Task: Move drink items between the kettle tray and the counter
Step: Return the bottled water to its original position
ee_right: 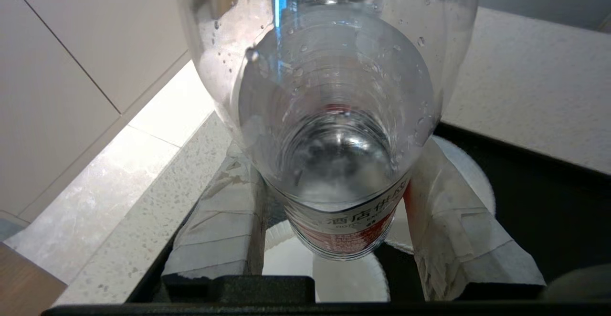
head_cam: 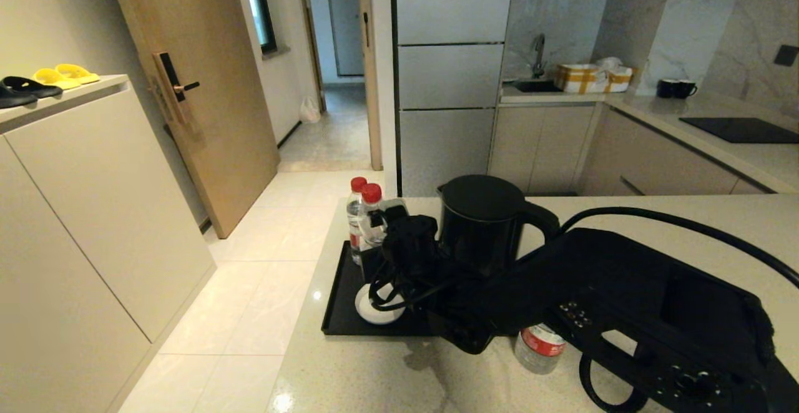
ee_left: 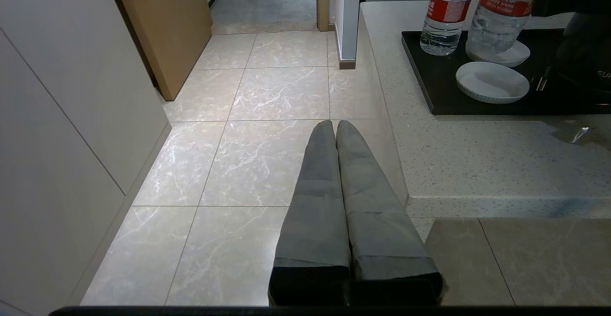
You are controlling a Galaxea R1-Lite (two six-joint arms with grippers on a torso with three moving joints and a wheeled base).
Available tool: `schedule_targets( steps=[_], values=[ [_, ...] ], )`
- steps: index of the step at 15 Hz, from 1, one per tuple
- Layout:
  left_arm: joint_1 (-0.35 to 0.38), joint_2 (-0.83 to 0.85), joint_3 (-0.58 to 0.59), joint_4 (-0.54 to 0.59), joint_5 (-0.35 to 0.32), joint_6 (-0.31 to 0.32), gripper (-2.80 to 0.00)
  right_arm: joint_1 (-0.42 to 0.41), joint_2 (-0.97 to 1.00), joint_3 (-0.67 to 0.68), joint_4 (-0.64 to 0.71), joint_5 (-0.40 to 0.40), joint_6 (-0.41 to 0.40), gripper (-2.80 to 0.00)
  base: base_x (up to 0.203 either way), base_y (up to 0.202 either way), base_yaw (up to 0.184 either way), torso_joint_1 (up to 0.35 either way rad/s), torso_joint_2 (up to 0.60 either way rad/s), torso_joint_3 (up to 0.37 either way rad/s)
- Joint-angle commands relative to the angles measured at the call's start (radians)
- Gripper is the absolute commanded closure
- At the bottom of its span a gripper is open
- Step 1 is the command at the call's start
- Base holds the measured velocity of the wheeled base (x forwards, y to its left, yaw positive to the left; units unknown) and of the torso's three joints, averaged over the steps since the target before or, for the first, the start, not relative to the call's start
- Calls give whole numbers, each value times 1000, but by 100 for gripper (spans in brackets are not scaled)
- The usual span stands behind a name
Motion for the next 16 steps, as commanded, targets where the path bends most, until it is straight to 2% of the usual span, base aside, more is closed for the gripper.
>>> schedule_targets(
  steps=[1, 6, 10, 16],
  values=[
    [0, 1, 0, 0, 1, 0, 0, 9, -38, 30, -3, -3, 4, 0, 0, 0, 0, 0, 0, 0],
    [0, 1, 0, 0, 1, 0, 0, 56, -26, 65, 30, 7, 104, 0, 0, 0, 0, 0, 0, 0],
    [0, 0, 0, 0, 1, 0, 0, 59, -35, 60, 94, 27, 164, 0, 0, 0, 0, 0, 0, 0],
    [0, 1, 0, 0, 1, 0, 0, 35, -11, 17, 139, 51, 168, 0, 0, 0, 0, 0, 0, 0]
  ],
)
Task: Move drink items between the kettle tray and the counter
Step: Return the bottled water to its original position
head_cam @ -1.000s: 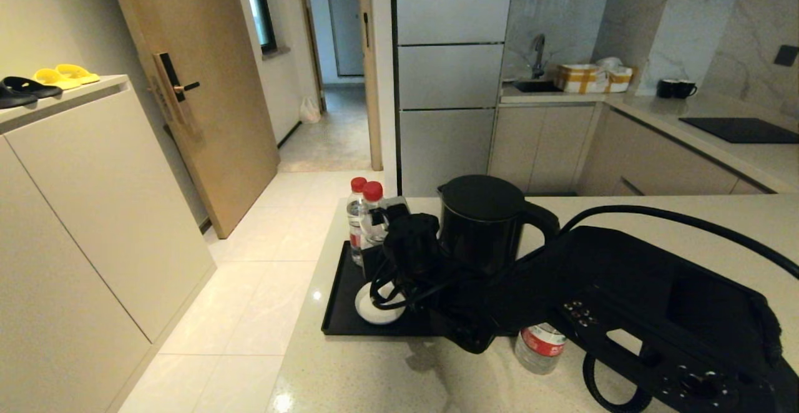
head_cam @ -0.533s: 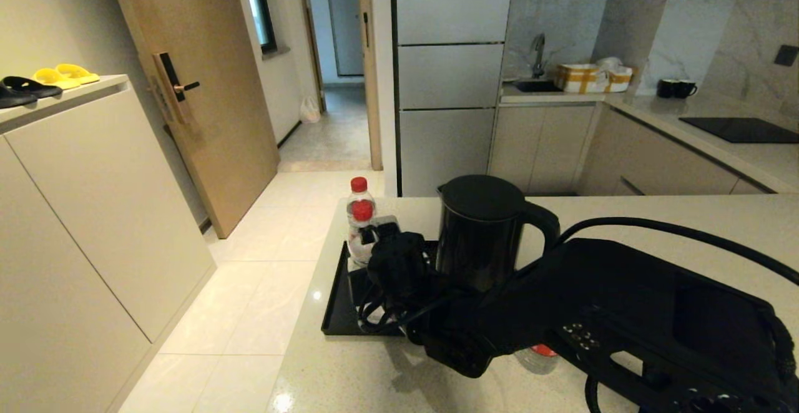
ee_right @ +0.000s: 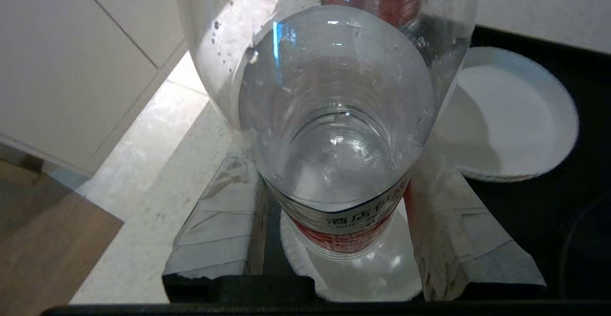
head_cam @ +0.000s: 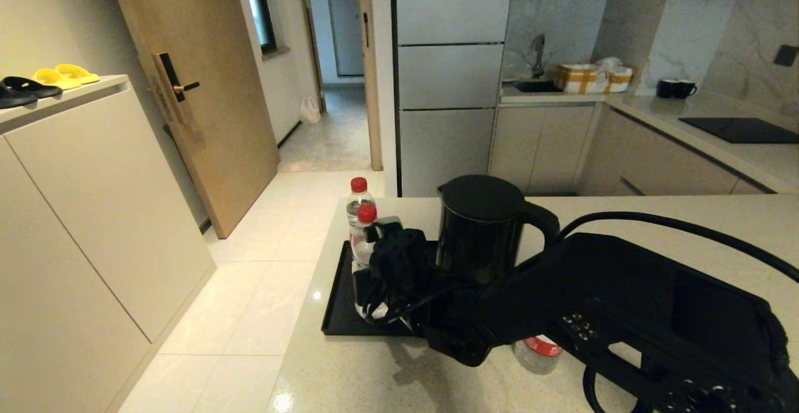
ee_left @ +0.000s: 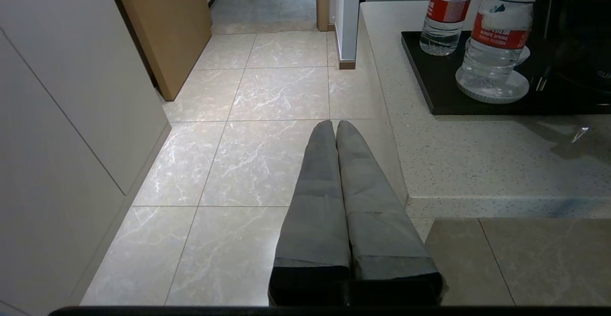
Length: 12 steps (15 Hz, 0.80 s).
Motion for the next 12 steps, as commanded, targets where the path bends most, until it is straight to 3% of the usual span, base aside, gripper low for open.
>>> schedule_targets(
  steps=[1, 12],
  values=[
    [0, 0, 0, 0, 0, 0, 0, -4, 9, -9, -3, -1, 0, 0, 0, 0, 0, 0, 0, 0],
    [0, 1, 0, 0, 0, 0, 0, -34, 23, -47, 13, -1, -2, 0, 0, 0, 0, 0, 0, 0]
  ],
)
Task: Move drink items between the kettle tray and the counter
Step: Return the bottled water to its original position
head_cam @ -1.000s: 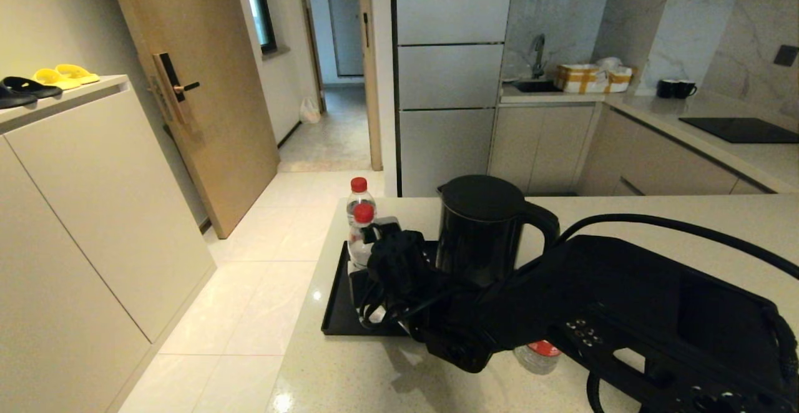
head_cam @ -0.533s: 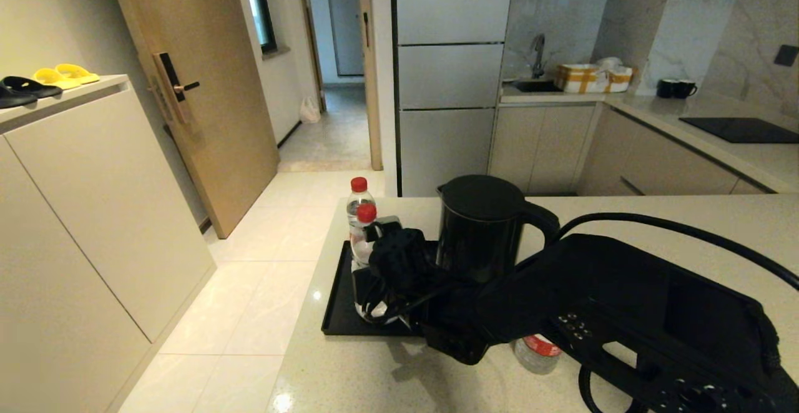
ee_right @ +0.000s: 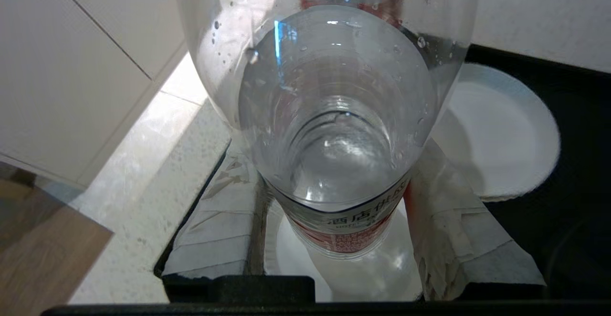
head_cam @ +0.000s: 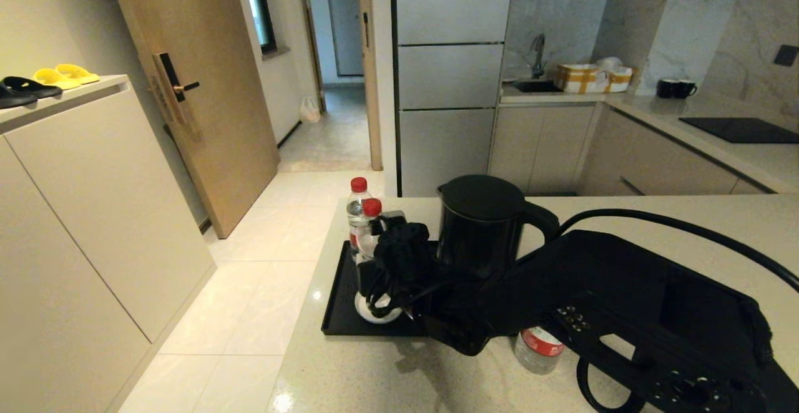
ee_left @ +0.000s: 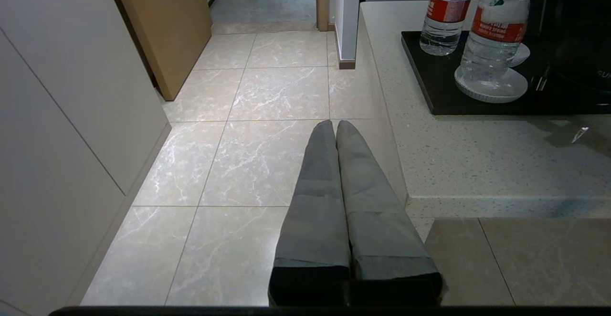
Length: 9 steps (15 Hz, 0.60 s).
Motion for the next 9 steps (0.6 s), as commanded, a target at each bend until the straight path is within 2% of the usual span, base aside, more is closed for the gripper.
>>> schedule_targets(
  steps=[1, 9],
  values=[
    [0, 1, 0, 0, 0, 0, 0, -3, 2, -1, 3, -1, 1, 0, 0, 0, 0, 0, 0, 0],
    [0, 0, 0, 0, 0, 0, 0, -2, 12, -2, 24, -3, 0, 0, 0, 0, 0, 0, 0, 0]
  ],
)
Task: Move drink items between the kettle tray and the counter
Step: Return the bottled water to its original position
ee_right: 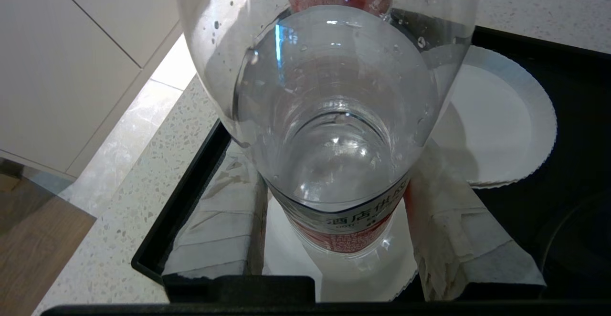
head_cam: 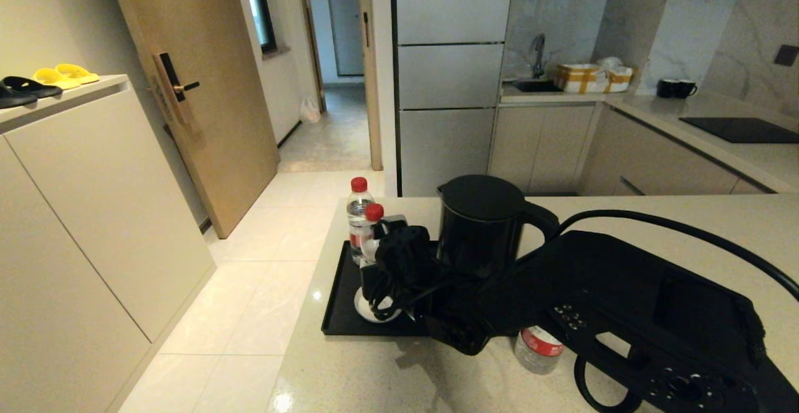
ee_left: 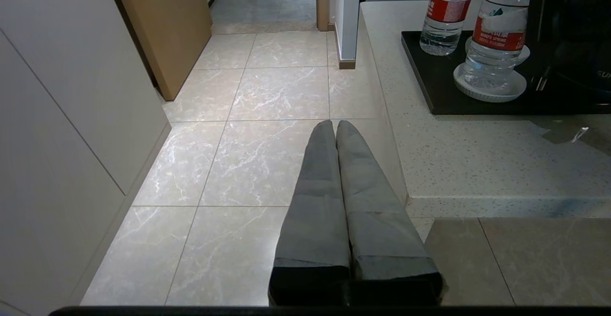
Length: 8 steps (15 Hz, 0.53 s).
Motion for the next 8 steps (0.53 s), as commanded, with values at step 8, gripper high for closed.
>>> schedule_targets(
  steps=[8],
  values=[
    [0, 0, 0, 0, 0, 0, 0, 0, -11, 6, -6, -1, 2, -280, 0, 0, 0, 0, 0, 0]
  ],
)
